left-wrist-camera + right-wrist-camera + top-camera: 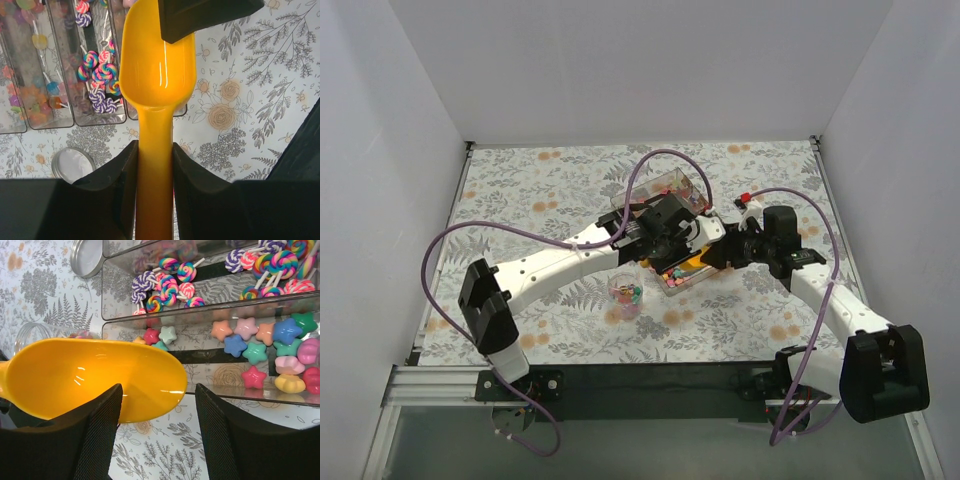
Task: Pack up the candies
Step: Scoop the fake candies from the storage box.
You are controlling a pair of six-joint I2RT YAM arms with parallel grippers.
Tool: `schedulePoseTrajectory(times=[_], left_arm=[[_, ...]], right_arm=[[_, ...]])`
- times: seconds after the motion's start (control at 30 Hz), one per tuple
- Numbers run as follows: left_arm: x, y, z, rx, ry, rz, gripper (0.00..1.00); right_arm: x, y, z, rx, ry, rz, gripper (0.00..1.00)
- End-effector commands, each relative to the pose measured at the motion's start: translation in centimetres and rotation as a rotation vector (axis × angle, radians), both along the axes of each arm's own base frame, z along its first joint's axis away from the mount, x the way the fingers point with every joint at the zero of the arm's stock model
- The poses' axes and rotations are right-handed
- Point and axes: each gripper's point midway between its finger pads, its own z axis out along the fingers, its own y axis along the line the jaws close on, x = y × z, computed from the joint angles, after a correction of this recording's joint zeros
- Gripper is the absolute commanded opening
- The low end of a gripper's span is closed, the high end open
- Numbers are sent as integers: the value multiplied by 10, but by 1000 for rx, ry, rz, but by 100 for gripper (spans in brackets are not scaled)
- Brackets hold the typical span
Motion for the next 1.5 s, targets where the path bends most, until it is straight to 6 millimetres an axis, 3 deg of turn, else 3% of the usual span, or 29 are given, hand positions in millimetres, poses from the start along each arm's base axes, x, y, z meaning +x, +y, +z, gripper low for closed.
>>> schedulePoseTrajectory(times=[0.0,0.1,0.3,0.4,0.97,1.13,1.37,1.47], left_arm=[[14,7,5,3,-23,63,0],[20,23,-14,153,-4,104,0],[24,17,-28,231,36,83,0],[28,15,-36,275,48,98,0],[41,1,-63,406,70,133,0],[41,-2,-67,412,72,133,0],[46,-11,-67,388,67,125,0],[45,-9,-69,394,69,123,0]], right_arm=[[5,-6,13,-31,-62,-26,66],[13,-25,19,-112,-112,-109,67],[27,-58,20,-251,-167,-267,67],[31,-64,17,-282,-168,-293,67],[49,-73,-6,-351,-111,-341,67],[58,-76,-10,-363,-92,-368,63],[62,-66,-38,-373,-16,-294,53],[65,-71,-34,-395,-35,-311,53]])
